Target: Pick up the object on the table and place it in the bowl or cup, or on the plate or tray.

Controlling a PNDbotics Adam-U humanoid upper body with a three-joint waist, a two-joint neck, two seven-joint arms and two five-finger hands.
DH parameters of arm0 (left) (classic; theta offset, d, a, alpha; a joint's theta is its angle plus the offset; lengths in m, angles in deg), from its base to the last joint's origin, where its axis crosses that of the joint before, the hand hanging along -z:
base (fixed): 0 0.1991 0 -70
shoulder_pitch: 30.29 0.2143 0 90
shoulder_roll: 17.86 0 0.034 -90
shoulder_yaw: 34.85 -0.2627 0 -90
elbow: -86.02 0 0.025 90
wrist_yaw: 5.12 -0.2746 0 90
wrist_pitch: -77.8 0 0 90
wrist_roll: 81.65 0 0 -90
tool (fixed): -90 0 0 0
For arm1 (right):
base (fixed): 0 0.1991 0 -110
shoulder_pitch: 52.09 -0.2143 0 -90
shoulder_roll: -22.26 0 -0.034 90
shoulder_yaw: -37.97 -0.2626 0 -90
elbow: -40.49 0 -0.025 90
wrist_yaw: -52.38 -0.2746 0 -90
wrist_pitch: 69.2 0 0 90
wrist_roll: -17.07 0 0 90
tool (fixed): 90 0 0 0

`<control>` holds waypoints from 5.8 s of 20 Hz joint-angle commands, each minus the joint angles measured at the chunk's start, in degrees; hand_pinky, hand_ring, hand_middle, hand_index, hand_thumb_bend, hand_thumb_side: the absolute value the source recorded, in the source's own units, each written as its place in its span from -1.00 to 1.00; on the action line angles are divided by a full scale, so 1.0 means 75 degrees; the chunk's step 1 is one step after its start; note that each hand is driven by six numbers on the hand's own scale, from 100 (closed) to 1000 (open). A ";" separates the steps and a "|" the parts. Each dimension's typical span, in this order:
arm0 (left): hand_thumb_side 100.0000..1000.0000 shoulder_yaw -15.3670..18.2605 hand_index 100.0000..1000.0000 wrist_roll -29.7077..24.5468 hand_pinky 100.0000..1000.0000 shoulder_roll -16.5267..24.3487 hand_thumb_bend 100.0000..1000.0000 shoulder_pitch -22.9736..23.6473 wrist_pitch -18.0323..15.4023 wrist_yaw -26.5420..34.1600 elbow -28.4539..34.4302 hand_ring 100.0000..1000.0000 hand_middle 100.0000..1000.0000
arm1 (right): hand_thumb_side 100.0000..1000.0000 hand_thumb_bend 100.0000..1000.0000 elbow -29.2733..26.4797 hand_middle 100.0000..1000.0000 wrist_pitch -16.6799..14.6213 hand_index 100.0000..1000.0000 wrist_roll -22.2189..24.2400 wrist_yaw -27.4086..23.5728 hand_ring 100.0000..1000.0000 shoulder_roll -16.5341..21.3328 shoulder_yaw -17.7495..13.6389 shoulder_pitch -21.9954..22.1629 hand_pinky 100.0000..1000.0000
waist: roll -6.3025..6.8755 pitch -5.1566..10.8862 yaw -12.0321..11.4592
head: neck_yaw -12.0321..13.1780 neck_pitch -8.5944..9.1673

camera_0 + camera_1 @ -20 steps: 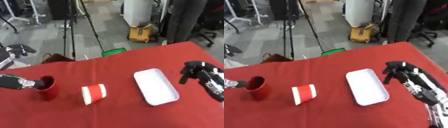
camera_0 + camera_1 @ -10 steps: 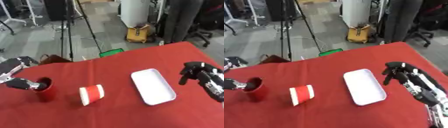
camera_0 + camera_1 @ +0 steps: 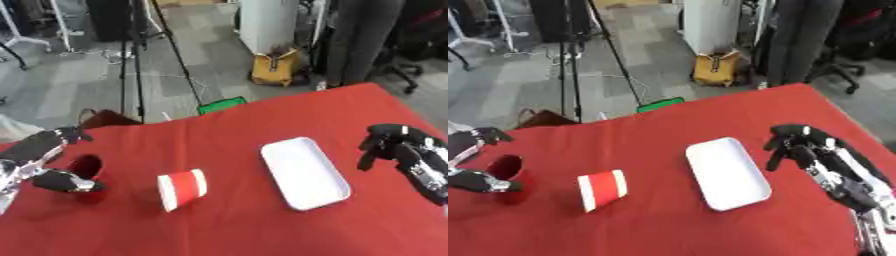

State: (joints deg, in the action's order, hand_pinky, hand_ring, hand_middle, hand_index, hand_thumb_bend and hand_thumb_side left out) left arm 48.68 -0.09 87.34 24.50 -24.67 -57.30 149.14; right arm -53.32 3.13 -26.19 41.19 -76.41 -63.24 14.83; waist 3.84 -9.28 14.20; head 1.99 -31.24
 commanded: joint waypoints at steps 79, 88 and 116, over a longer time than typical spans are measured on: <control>-0.47 -0.1918 0.44 0.0713 -0.07 -0.2575 -0.49 -0.1962 -0.1287 0.1577 0.0713 -0.20 -0.06 | 0.07 -1.00 -0.0234 0.20 -0.0103 0.66 0.0667 -0.0425 -0.07 -0.0166 0.0424 -0.0576 -0.02 | 0.0319 -0.0133 0.2018 | 0.0507 0.0502; -0.40 -0.1820 0.46 0.1482 -0.04 -0.2955 -0.41 -0.1845 -0.1700 0.0088 -0.0101 -0.16 -0.02 | 0.08 -1.00 -0.0308 0.20 -0.0060 0.66 0.0697 -0.0466 -0.07 -0.0175 0.0448 -0.0601 -0.02 | 0.0396 -0.0197 0.2198 | 0.0509 0.0546; 0.13 -0.1312 0.64 0.3006 0.35 -0.2686 0.76 -0.1988 -0.0937 -0.1149 -0.0422 0.37 0.47 | 0.08 -1.00 -0.0315 0.20 -0.0072 0.66 0.0697 -0.0468 -0.07 -0.0124 0.0424 -0.0573 -0.02 | 0.0429 -0.0238 0.2298 | 0.0452 0.0628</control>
State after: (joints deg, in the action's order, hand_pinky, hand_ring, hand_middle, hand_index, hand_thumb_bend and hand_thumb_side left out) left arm 38.10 21.95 65.79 10.88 -31.89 -64.22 145.29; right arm -54.42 5.49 -23.81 38.20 -77.98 -59.78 11.21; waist 7.66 -11.77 31.39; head 5.47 -27.14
